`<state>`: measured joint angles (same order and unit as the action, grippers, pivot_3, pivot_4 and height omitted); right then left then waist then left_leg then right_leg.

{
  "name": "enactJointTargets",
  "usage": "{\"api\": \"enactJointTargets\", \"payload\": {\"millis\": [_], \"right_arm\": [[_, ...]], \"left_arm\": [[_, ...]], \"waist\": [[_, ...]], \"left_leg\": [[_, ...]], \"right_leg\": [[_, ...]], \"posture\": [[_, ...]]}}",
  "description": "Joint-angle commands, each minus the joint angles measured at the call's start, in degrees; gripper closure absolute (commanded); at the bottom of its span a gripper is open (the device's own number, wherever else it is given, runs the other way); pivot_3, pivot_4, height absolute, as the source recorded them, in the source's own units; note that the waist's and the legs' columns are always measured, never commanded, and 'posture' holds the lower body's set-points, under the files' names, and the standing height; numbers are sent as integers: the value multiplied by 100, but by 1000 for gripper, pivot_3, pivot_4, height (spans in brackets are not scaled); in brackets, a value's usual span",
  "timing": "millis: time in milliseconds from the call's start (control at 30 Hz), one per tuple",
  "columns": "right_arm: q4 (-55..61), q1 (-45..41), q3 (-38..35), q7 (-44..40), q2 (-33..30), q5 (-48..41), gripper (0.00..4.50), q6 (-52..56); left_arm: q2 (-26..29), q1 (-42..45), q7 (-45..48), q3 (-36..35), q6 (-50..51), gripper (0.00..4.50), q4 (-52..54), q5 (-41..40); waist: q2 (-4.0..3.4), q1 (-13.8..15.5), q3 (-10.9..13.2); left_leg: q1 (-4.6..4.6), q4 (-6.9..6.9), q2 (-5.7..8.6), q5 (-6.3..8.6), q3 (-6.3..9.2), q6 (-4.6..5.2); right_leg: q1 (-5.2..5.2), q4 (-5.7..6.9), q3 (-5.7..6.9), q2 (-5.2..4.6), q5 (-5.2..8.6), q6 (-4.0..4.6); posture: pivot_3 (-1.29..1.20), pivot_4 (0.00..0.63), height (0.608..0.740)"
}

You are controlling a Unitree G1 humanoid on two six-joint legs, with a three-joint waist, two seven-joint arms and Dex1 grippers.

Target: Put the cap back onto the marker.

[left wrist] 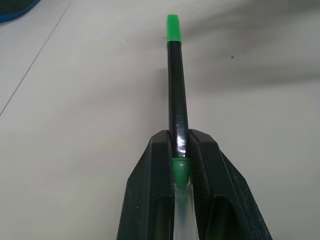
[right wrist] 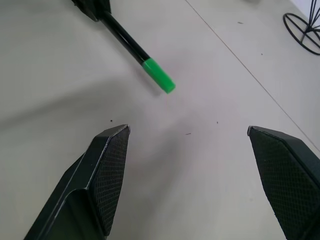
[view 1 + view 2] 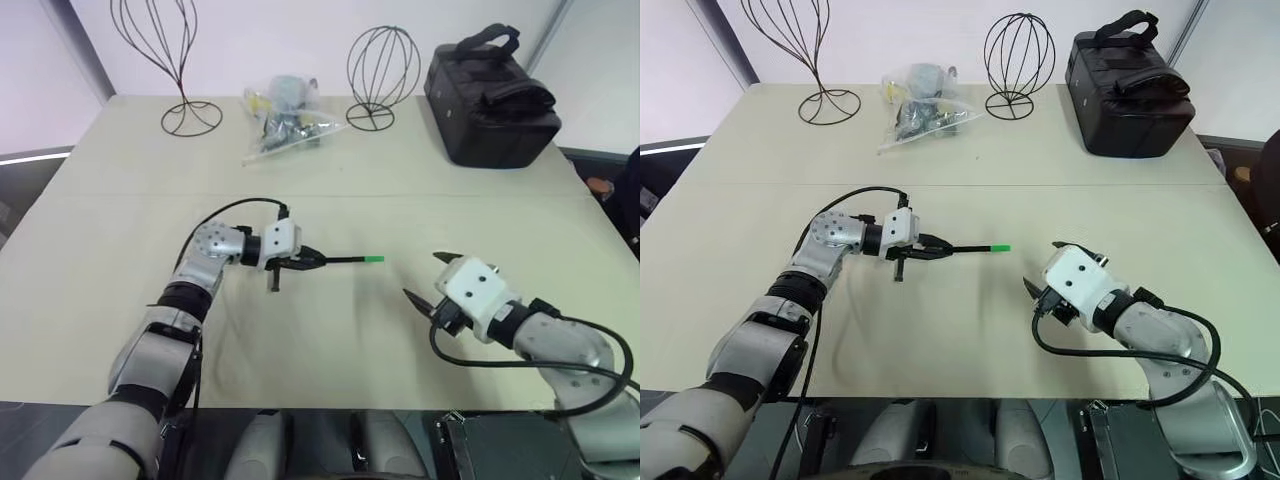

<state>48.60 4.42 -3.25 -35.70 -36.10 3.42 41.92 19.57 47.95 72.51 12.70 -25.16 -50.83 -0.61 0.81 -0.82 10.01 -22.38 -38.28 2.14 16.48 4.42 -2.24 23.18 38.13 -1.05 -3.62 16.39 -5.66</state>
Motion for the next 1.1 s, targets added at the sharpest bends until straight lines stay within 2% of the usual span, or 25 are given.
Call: {"api": "enactJointTargets", "payload": {"millis": [33,167,200,233,433,600,833,933,1100], "right_arm": [[420,64,-54,265,92,11,667,195],[537,97,-24,370,82,-18,667,328],[563,107,-21,389,79,-29,598,356],[583,119,-21,407,75,-39,598,379],[621,164,-70,468,51,-91,598,447],[643,168,-173,443,20,-174,598,488],[829,164,-835,-110,-60,-1010,598,809],[830,359,-1176,-428,-262,-1328,598,835],[669,616,-1498,-560,-432,-1554,598,713]], "left_arm": [[-29,77,-156,71,-71,4500,158,146],[-35,73,-177,66,-73,4500,124,197],[-35,71,-179,62,-68,3510,126,193],[-38,71,-188,57,-61,3203,125,189],[-44,45,-231,17,-7,36,178,158],[44,-25,-57,-113,297,11,447,-82],[554,-163,765,-394,875,11,1167,-747],[903,-284,1086,-458,1411,11,1854,-1009],[1370,-542,1112,-602,2279,11,2817,-1322]], "waist": [[0,10,0],[0,13,0],[0,13,0],[0,13,0],[0,10,0],[0,9,0],[0,1,0],[0,3,0],[0,8,0]], "left_leg": [[0,0,0,0,0,0],[0,0,2,0,0,0],[0,0,2,0,0,0],[0,0,1,0,0,0],[0,0,1,0,0,0],[0,0,1,0,0,0],[0,0,-2,0,1,0],[0,0,-5,0,1,0],[2,0,-10,0,1,1]], "right_leg": [[0,0,1,0,0,0],[-1,-1,0,-2,0,0],[-1,-1,0,-2,0,0],[-1,-1,1,-2,0,0],[-1,-1,1,-1,0,0],[-1,-1,1,-2,0,0],[-1,0,1,0,0,0],[-2,-1,0,-2,0,0],[-7,-2,0,-4,0,0]], "posture": [[0,150,740],[0,150,740],[0,150,740],[0,150,740],[0,150,740],[0,150,740],[0,150,740],[0,150,740],[0,150,740]]}}
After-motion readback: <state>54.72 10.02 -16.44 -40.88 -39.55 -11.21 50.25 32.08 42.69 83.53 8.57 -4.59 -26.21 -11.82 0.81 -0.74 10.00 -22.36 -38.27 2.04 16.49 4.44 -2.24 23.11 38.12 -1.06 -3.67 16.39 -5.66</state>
